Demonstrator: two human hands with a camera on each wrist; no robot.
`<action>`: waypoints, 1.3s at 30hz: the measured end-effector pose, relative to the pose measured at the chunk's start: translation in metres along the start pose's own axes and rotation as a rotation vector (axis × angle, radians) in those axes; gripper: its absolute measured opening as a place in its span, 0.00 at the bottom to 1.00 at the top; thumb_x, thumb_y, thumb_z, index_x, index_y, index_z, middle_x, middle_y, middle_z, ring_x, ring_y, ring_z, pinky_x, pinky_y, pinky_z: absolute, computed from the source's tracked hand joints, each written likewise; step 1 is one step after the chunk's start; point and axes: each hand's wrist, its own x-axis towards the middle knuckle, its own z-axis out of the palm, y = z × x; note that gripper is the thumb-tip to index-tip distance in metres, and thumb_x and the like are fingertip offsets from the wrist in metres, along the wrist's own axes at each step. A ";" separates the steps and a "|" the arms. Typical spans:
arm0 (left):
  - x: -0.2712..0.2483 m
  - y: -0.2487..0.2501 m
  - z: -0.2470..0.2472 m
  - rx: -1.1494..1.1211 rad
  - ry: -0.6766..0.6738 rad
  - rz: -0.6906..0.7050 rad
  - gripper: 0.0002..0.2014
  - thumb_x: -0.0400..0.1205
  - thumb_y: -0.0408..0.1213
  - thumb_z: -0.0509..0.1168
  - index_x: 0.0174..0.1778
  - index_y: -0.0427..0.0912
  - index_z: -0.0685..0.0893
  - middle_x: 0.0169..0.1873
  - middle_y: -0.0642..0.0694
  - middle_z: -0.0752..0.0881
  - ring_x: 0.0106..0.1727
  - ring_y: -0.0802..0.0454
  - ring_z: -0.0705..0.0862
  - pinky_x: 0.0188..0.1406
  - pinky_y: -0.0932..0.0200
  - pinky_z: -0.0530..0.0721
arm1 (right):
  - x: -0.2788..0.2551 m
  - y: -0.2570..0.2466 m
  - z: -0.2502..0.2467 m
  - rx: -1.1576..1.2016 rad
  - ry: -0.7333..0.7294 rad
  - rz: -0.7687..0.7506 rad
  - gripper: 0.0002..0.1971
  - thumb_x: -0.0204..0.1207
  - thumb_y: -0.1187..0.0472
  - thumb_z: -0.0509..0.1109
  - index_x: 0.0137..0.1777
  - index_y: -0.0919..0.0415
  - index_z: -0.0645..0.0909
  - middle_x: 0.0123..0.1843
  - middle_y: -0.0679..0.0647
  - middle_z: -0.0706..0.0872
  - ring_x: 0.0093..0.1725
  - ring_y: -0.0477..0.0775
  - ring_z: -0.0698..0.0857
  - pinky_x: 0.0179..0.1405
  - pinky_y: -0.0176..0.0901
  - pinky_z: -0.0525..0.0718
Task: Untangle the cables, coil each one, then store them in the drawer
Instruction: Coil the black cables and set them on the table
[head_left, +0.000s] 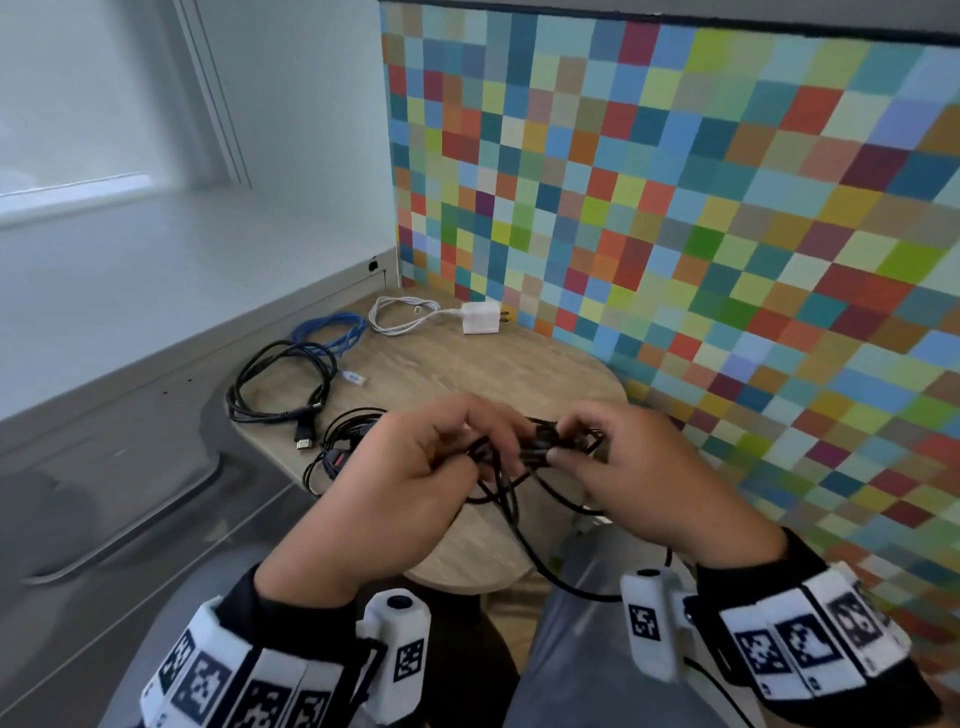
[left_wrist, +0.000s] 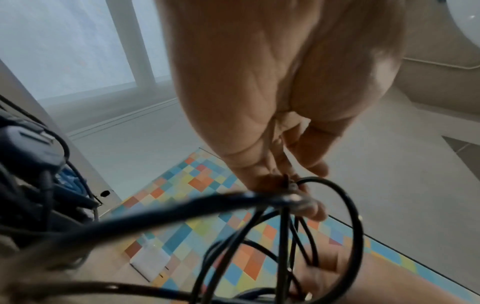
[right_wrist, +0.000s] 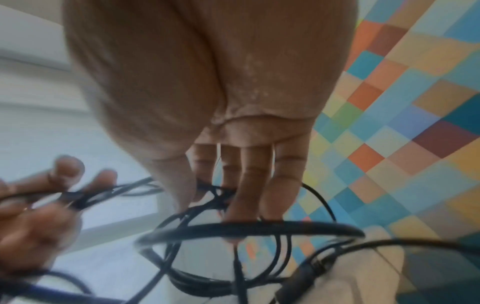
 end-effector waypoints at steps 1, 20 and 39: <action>0.000 0.000 -0.002 -0.052 0.016 -0.031 0.19 0.79 0.18 0.58 0.52 0.42 0.89 0.54 0.43 0.91 0.48 0.40 0.91 0.53 0.47 0.90 | -0.001 -0.001 -0.005 0.045 0.068 0.002 0.07 0.81 0.51 0.76 0.43 0.43 0.82 0.38 0.33 0.86 0.38 0.34 0.83 0.36 0.43 0.78; 0.007 -0.001 0.022 0.112 0.472 0.229 0.06 0.89 0.41 0.62 0.51 0.54 0.84 0.31 0.47 0.85 0.35 0.49 0.89 0.40 0.53 0.89 | -0.017 0.000 -0.044 0.000 0.459 0.014 0.09 0.76 0.56 0.82 0.38 0.42 0.89 0.34 0.36 0.88 0.33 0.42 0.85 0.31 0.39 0.77; 0.014 0.001 0.001 -0.210 0.674 0.049 0.12 0.94 0.36 0.55 0.50 0.45 0.82 0.37 0.50 0.87 0.38 0.49 0.86 0.36 0.56 0.87 | -0.025 0.038 -0.083 0.374 0.782 0.045 0.11 0.84 0.62 0.74 0.46 0.42 0.89 0.45 0.47 0.92 0.34 0.43 0.84 0.37 0.40 0.83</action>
